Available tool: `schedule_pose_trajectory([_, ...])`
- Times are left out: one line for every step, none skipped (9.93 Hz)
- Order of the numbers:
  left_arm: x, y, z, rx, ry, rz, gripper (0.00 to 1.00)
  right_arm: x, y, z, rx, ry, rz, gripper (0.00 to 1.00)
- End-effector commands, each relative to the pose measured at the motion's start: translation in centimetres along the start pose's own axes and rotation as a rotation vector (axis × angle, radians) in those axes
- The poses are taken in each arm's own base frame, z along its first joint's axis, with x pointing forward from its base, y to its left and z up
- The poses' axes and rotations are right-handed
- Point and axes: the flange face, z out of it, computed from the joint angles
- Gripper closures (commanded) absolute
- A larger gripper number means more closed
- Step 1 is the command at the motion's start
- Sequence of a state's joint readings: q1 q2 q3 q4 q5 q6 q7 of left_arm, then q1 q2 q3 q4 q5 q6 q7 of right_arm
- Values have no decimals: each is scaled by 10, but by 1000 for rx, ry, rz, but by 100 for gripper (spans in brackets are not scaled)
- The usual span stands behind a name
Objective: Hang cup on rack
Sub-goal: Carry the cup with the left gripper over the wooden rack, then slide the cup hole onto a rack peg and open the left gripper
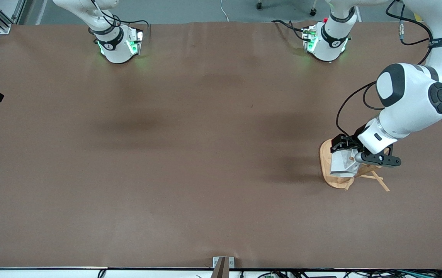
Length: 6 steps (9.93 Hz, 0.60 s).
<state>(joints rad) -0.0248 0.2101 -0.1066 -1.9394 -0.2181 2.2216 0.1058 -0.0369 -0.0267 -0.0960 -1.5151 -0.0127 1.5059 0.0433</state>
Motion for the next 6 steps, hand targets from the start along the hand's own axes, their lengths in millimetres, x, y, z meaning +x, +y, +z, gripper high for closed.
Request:
schedule_pose_trajectory([-1,-8,16,-8,-11,-10,34,0,2,-3,-17,-3,-9,0])
schedule_pose_trajectory([-1,-7,15,-8,-9,-12,0,0,2,-3,-17,-3,-9,0])
schedule_pose_trajectory([-1,-13,12,-6,-6,-25,0,0,3,-3,-17,-3,-8,0])
schedule_pose_trajectory([-1,-12,7,-6,0,-25,0,0,3,-3,-17,-3,-8,0])
schedule_pose_trajectory([-1,-10,-6,-4,15,-62,0,0,3,-3,-17,-3,-8,0])
schedule_pose_trajectory([-4,-4,-23,2,19,-90,0,0,3,-3,-17,-3,-8,0])
